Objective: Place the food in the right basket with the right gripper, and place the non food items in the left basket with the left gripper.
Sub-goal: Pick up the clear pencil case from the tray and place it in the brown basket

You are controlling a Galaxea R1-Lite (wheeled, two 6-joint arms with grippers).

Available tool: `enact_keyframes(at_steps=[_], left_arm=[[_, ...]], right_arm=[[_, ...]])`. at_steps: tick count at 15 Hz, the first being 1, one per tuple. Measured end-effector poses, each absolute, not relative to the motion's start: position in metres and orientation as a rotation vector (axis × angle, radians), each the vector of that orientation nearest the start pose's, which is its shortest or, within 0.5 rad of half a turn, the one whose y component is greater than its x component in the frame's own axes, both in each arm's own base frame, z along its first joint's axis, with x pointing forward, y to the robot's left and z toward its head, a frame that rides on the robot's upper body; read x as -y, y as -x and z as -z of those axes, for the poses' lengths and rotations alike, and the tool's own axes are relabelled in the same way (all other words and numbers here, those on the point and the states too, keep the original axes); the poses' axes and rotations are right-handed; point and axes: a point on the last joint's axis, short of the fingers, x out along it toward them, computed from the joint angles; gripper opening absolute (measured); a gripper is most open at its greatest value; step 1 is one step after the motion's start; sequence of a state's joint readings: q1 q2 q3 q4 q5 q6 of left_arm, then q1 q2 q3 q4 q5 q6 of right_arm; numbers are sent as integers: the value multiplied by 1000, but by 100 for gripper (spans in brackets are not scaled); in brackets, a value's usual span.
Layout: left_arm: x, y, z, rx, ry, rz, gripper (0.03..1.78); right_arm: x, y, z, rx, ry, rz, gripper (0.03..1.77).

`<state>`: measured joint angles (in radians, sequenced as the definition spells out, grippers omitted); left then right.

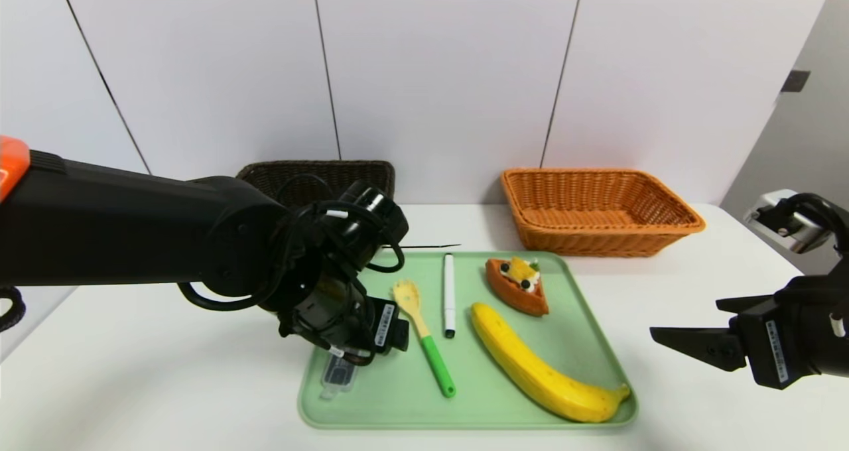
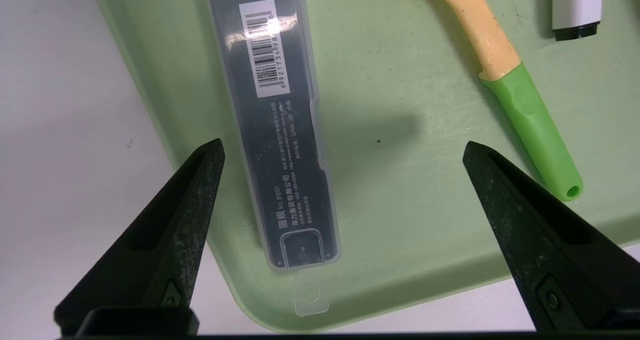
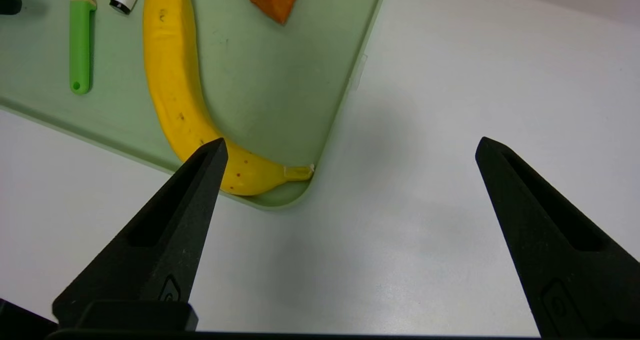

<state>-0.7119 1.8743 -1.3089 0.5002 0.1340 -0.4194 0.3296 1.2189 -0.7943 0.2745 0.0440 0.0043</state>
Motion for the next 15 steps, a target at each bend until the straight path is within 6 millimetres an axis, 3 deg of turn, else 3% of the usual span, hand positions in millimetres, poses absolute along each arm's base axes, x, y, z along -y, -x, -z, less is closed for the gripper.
enact_keyframes(at_steps=[14, 15], left_arm=[[216, -257, -149, -1089, -114, 251, 169], [216, -257, -148, -1090, -116, 251, 158]], right_arm=[[-53, -152, -214, -682, 95, -358, 171], [-53, -152, -214, -681, 95, -358, 171]])
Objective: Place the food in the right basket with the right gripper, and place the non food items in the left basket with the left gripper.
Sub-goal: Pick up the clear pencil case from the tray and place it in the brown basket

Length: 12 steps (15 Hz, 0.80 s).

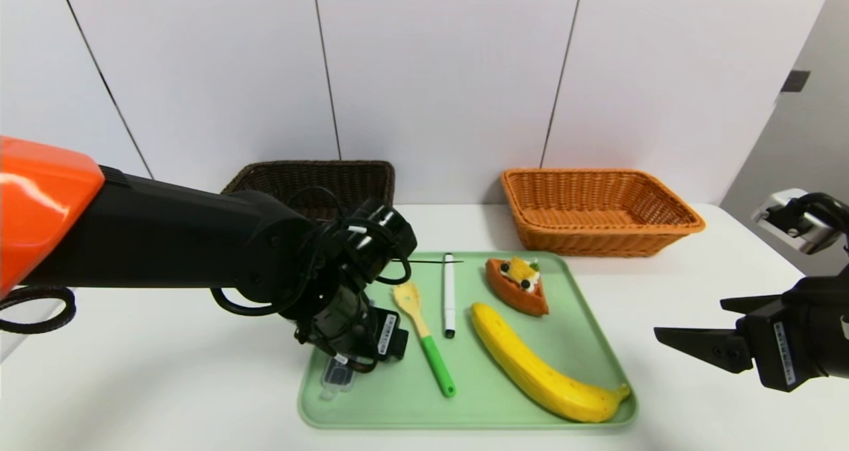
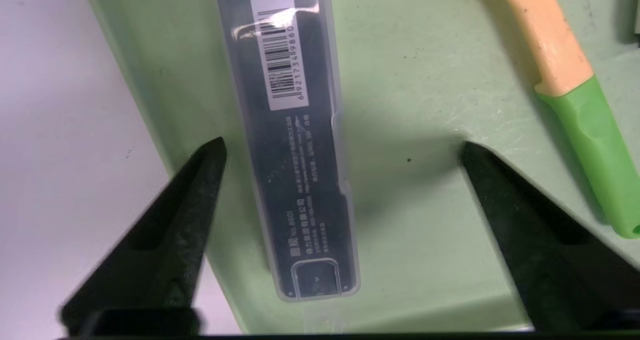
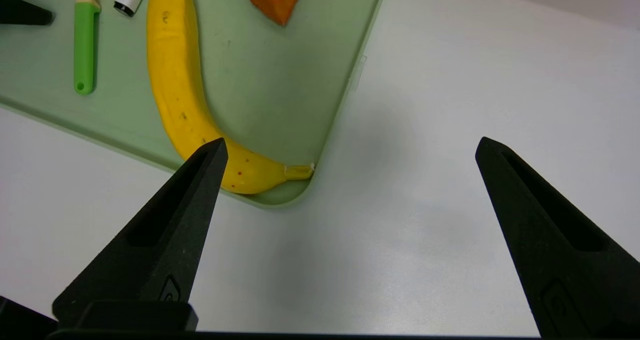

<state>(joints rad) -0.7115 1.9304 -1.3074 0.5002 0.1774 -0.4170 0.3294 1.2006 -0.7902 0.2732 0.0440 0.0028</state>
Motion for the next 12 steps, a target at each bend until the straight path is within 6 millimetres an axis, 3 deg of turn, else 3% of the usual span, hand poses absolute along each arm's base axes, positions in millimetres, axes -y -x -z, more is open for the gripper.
enact_keyframes(at_steps=[2, 6, 7, 12], left_arm=[[216, -257, -147, -1091, -120, 253, 124], [216, -257, -146, -1090, -126, 244, 79], [217, -257, -146, -1090, -127, 244, 60], [215, -256, -150, -1080, -127, 244, 56]], right_arm=[[-53, -152, -215, -680, 95, -358, 171], [-53, -151, -215, -675, 95, -358, 171], [-53, -151, -215, -674, 94, -358, 171], [-52, -150, -216, -670, 93, -358, 171]])
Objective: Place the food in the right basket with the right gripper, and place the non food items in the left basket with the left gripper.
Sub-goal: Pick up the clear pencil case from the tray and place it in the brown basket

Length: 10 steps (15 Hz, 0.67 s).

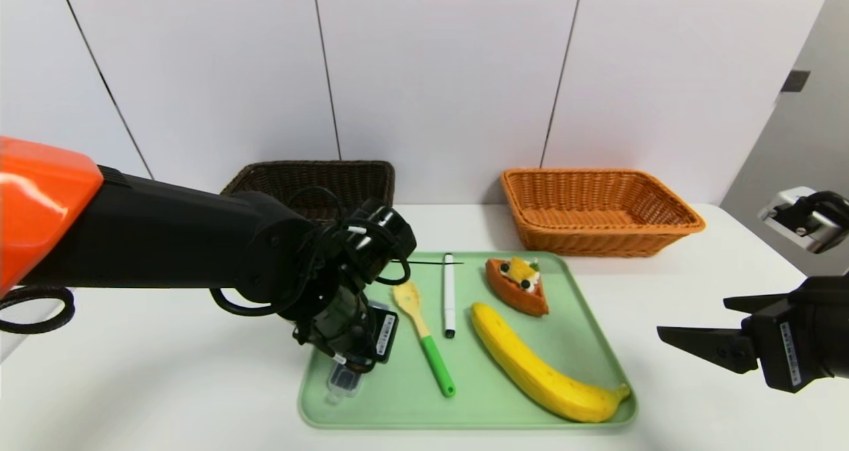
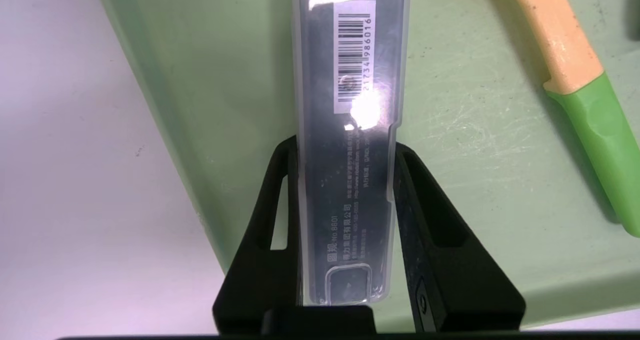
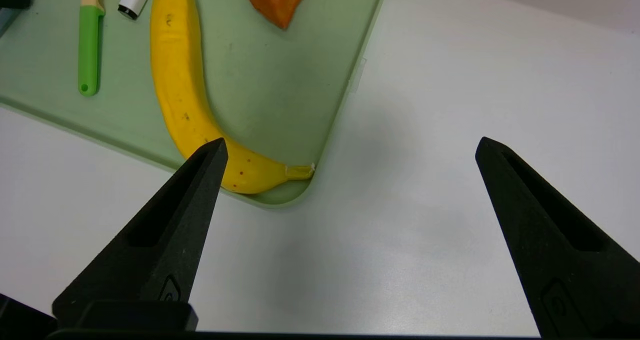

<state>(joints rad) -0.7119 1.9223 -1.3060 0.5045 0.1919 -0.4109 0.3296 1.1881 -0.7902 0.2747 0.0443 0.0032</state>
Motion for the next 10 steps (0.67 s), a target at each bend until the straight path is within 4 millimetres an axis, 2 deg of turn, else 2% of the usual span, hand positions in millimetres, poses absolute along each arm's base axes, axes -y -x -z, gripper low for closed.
enact_keyframes(at_steps=[3, 7, 10], left_arm=[[209, -250, -171, -1010, -127, 246, 56], [192, -237, -227, -837, -144, 327, 56], [176, -239, -262, -723, -168, 348, 56]], right_arm=[[-52, -149, -217, -666, 92, -357, 171], [-52, -149, -217, -663, 90, -356, 171], [-51, -149, -218, -658, 90, -355, 171]])
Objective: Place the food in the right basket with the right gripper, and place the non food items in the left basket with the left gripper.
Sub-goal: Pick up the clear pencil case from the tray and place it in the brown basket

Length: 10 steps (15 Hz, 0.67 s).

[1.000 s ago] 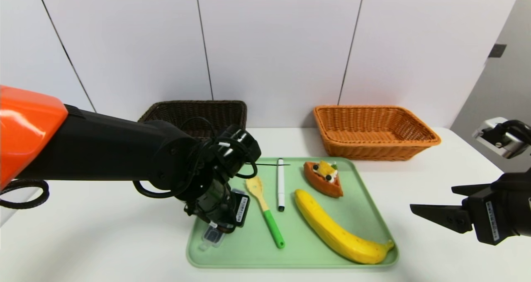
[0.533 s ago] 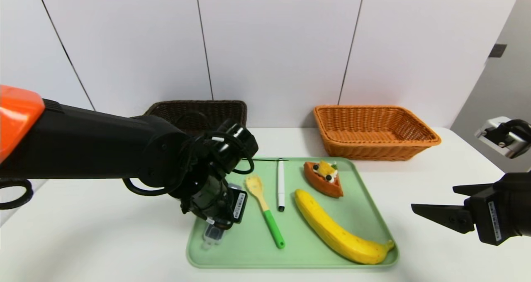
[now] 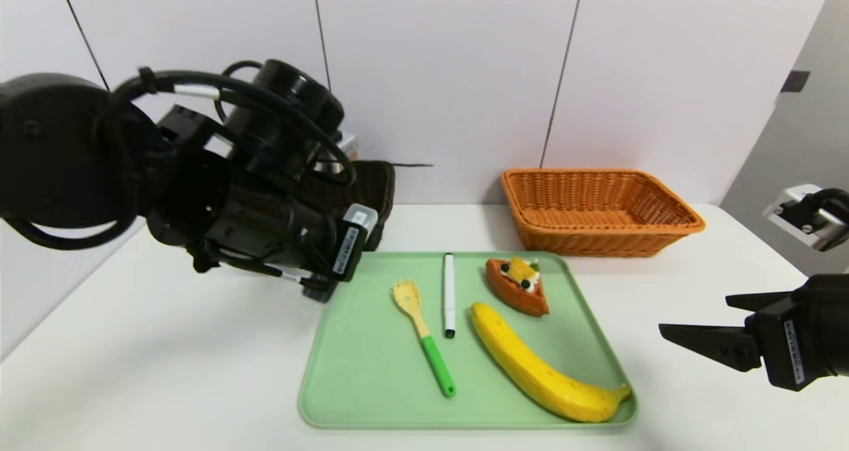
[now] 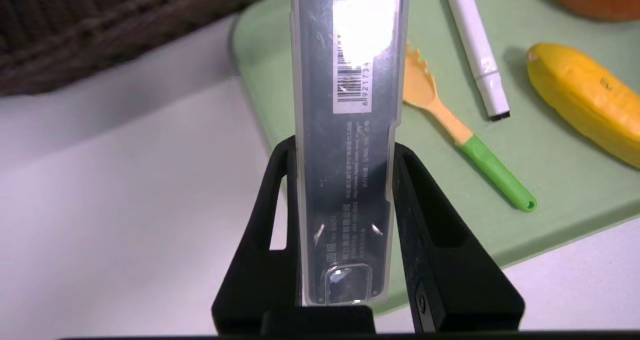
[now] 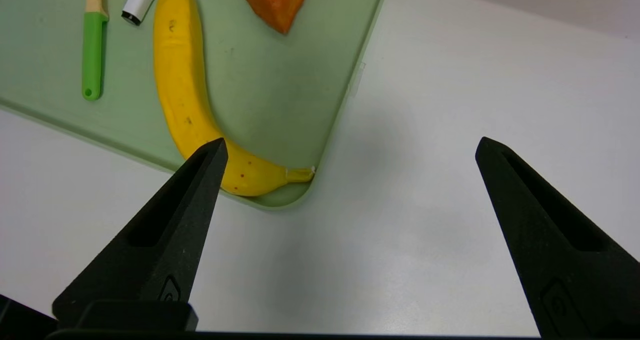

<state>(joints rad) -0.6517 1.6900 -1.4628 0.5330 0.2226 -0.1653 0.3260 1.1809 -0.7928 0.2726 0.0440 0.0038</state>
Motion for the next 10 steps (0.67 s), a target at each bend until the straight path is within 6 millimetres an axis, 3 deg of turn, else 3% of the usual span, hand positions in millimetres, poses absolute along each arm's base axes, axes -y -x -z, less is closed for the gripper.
enact_keyframes(at_steps=[5, 10], left_arm=[[148, -255, -307, -620, -296, 431, 56], [119, -303, -317, -562, -562, 494, 56]], right_arm=[[-51, -148, -218, -659, 90, -353, 171], [-51, -148, -217, -662, 90, -353, 171]])
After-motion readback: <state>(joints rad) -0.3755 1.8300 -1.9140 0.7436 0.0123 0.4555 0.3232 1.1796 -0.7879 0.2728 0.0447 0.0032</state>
